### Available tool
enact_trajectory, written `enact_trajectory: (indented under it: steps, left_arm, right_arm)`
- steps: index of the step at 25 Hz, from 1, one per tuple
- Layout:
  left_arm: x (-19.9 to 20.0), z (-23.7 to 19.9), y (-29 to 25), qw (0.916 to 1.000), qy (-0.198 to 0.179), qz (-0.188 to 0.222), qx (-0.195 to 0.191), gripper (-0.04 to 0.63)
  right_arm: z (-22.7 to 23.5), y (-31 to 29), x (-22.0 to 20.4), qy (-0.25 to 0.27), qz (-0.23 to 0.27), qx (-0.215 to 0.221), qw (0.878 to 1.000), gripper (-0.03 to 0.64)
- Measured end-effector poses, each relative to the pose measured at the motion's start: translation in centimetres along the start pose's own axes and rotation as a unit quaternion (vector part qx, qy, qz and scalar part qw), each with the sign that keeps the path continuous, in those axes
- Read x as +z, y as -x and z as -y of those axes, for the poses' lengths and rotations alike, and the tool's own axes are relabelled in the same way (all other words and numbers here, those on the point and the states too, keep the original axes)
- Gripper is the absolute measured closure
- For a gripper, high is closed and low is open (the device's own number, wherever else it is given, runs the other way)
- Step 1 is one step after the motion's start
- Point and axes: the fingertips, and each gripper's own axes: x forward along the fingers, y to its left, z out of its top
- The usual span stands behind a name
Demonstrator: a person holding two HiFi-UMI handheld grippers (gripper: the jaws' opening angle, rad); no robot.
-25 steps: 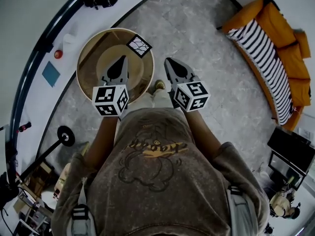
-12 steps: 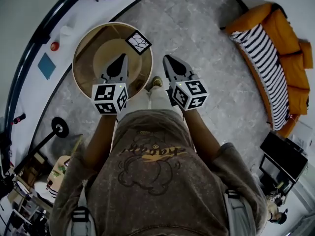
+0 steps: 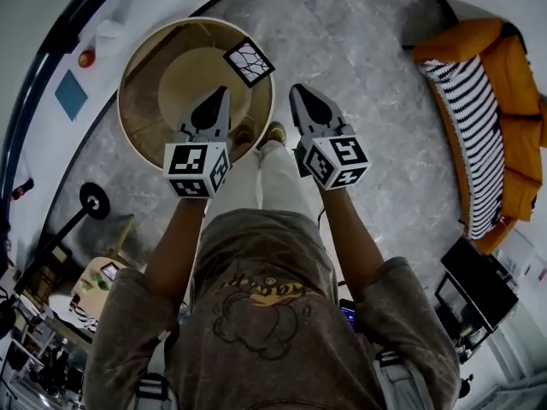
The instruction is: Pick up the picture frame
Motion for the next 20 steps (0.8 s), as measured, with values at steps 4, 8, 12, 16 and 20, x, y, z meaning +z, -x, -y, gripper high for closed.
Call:
enact_trajectory:
  steps: [4, 8, 12, 16, 20]
  left_arm:
    - [-2.8, -2.1, -2.9, 0.9999, 0.012, -0.008, 0.007, 0.577]
    - [-5.3, -4.1, -6.2, 0.9997, 0.017, -0.014, 0.012, 0.577]
    - [-8.1, -5.4, -9.4, 0.9995, 0.027, -0.01, 0.015, 0.577]
    - [-11.2, -6.8, -12.1, 0.9989, 0.037, -0.016, 0.021, 0.577]
    - [-13.6, -7.6, -13.3, 0.9984, 0.043, -0.023, 0.027, 0.577]
  right_arm:
    - [2.1, -3.0, -1.8, 0.002, 0.0, -0.001, 1.0, 0.597]
    - [4.1, -6.1, -4.4, 0.003, -0.007, 0.004, 1.0, 0.597]
    - [5.6, -8.6, -7.4, 0.001, -0.018, 0.007, 1.0, 0.597]
    - [7.4, -10.6, -9.9, -0.006, -0.022, 0.002, 1.0, 0.597]
    - [8.9, -11.8, -12.3, -0.011, -0.032, 0.0, 0.999, 0.597]
